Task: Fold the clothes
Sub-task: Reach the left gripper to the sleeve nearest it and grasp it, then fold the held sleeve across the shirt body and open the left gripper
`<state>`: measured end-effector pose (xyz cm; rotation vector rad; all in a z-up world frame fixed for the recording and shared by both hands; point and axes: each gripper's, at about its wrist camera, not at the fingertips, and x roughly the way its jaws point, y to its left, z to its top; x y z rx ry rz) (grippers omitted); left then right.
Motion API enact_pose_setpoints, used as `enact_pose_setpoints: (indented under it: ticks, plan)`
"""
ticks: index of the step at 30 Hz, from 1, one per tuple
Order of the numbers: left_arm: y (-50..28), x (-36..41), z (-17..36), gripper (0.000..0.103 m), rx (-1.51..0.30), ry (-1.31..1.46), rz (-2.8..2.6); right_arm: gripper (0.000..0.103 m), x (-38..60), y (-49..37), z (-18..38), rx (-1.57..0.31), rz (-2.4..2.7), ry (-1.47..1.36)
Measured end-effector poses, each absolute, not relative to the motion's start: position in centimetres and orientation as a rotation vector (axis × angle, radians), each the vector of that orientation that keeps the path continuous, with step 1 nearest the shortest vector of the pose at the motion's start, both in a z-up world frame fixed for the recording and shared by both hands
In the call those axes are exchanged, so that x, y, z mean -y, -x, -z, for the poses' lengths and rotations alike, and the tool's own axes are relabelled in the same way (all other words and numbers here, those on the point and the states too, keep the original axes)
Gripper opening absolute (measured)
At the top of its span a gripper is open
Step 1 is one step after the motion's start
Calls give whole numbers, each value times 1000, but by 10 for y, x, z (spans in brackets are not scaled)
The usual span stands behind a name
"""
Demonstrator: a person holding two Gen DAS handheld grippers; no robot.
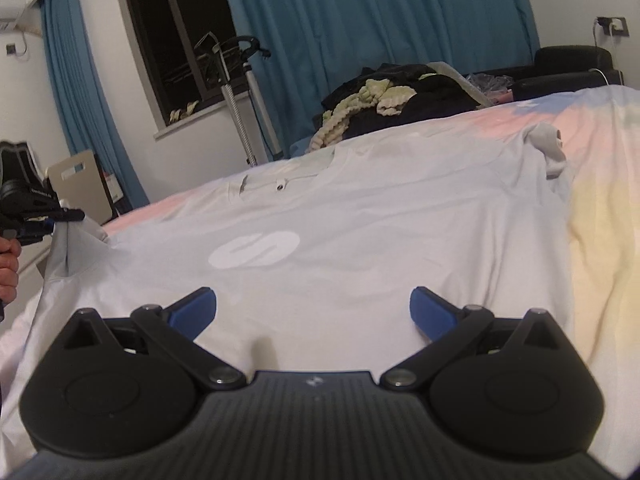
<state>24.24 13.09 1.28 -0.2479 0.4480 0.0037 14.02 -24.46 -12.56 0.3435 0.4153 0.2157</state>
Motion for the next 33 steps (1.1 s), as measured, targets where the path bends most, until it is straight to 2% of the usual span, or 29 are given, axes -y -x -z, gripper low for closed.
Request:
enact_pose_setpoints:
  ticks: [5,11,13,14,15,17,18,22,24,28,29,31,33]
  plan:
    - [-239,-34,-22,9,-485,103,217,103,268,-132,108,-369,-170,-401]
    - [-241,59,41,11,-644,-35,361,103,300,-127,100,-341,-95,-439]
    - [-241,70,63,19,-702,-53,386,103,313,-126,99,-322,-84,-462]
    - [-241,74,73,28,-731,-61,397,103,319,-126,99,-314,-82,-468]
    - [-241,76,82,45,-757,-68,408,103,324,-126,99,-313,-77,-472]
    - [-235,68,86,67,-754,-62,427,103,334,-127,101,-322,-59,-494]
    - [-231,63,86,71,-742,-62,433,103,338,-128,103,-327,-50,-515]
    - [-227,32,69,73,-721,26,414,103,340,-127,101,-329,-51,-553]
    - [-233,14,60,79,-687,97,367,103,336,-125,98,-326,-60,-542]
    - [-259,-8,59,81,-673,227,272,103,328,-127,97,-333,-76,-520]
    - [-267,-8,63,79,-688,257,253,103,327,-128,97,-338,-78,-517]
    - [-281,-7,70,63,-726,322,225,103,326,-130,100,-349,-79,-518]
    - [-295,5,75,9,-782,348,244,103,327,-130,101,-358,-75,-521]
